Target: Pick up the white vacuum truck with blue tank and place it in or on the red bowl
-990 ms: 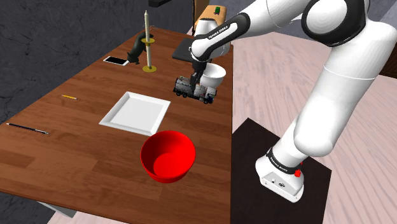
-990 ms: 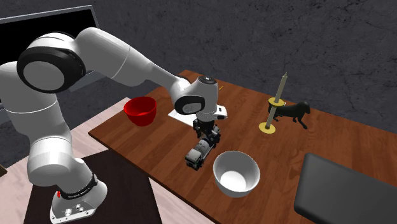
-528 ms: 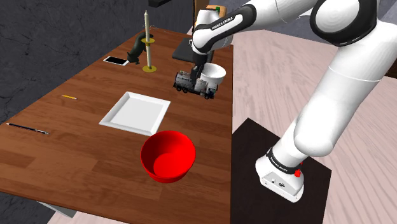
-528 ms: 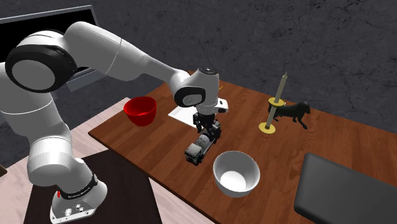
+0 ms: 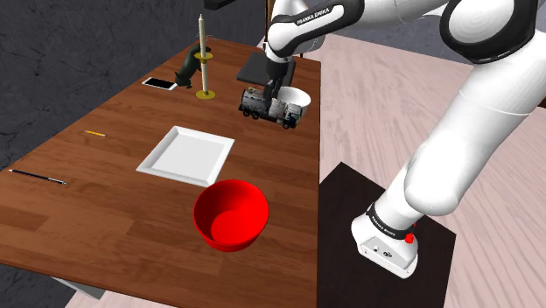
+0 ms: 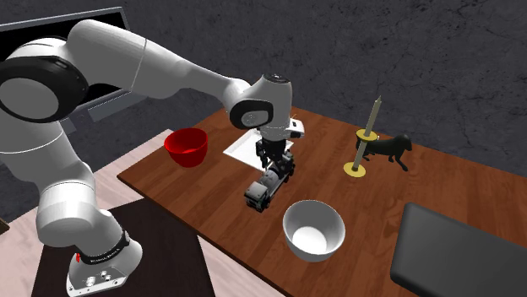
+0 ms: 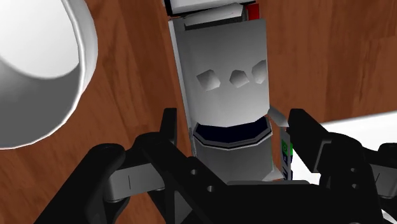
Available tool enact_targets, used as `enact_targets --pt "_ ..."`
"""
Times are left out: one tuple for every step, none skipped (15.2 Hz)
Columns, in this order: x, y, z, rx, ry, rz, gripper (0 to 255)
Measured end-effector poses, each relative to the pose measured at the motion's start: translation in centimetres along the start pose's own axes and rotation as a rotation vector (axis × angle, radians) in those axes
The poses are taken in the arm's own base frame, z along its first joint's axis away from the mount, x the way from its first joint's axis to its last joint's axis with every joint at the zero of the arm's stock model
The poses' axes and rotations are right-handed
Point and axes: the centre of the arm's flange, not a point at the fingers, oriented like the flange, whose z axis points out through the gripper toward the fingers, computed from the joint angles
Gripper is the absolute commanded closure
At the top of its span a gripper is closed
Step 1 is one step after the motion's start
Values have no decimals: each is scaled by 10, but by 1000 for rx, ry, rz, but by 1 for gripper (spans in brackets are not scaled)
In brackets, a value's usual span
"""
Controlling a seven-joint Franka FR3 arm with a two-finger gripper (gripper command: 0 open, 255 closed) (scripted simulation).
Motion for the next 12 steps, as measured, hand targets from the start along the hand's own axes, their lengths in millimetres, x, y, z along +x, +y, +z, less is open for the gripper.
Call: enact_targets --pt "-1 0 -5 0 0 0 255" --pt "0 0 -11 0 0 0 255" --pt "-1 -1 -16 0 0 0 255" --pt "-2 -1 -21 0 0 0 255" --pt "0 1 -26 0 0 0 255" --pt "0 2 -31 0 0 0 255" --pt "-2 1 -35 0 0 0 255" --pt "0 -1 -41 0 0 0 255" --pt "0 -1 -47 0 0 0 255" --pt "-1 0 -54 0 0 0 255" --pt "-1 -1 -58 0 0 0 255" --pt "-1 0 -63 0 0 0 255"
